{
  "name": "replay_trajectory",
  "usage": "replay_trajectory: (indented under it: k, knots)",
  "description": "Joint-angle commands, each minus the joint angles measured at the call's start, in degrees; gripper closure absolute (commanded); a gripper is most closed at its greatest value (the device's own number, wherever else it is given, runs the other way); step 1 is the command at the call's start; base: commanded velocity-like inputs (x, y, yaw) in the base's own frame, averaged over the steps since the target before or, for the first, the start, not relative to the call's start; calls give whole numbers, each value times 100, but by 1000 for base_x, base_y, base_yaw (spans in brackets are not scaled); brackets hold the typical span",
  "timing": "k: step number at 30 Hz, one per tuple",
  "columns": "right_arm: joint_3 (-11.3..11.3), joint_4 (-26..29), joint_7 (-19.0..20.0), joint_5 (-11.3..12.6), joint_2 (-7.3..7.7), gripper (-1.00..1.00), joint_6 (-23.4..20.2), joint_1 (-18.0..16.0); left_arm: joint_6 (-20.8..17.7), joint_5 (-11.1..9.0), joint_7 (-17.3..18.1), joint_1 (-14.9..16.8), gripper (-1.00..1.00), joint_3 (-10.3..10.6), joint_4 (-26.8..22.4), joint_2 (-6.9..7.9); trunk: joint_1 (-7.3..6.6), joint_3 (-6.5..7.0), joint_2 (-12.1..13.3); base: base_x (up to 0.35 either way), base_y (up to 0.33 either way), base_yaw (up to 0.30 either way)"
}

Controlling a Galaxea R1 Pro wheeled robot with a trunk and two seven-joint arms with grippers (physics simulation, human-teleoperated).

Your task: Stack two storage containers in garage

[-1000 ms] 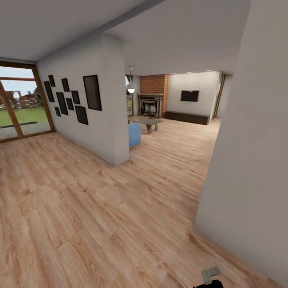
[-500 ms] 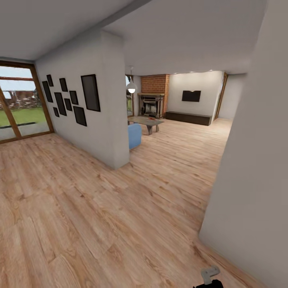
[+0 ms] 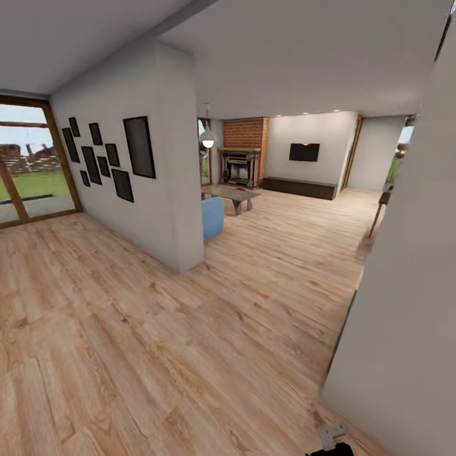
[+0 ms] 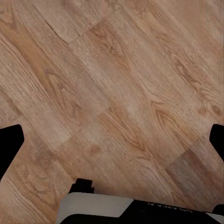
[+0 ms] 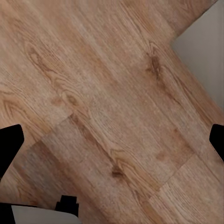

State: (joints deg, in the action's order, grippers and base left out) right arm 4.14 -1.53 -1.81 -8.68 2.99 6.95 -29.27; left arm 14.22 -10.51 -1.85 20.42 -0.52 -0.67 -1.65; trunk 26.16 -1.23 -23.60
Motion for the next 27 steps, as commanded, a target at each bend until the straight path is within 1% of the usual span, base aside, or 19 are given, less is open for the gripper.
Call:
replay_trajectory:
  k: [1,9,12,22,27]
  knots:
    - [38,-16,-19,-28,0,-100,26,-9,19,-21,-9,6,-100,-1,5,-2,7,-13,-12,328,0,0]
    - [42,-17,-20,-28,0,-100,26,-9,19,-21,-8,6,-100,-1,5,-2,7,-13,-12,328,0,-25]
    - [43,-16,-18,-28,0,-100,26,-9,19,-21,-9,6,-100,-1,5,-2,7,-13,-12,328,0,-190]
    - [43,-22,-19,-28,0,-100,26,-9,19,-22,-9,6,-100,-1,5,-2,7,-13,-12,328,0,-263]
    - [41,-21,-21,-28,0,-100,26,-9,19,-26,-8,6,-100,-1,5,5,7,-13,-12,328,0,-73]
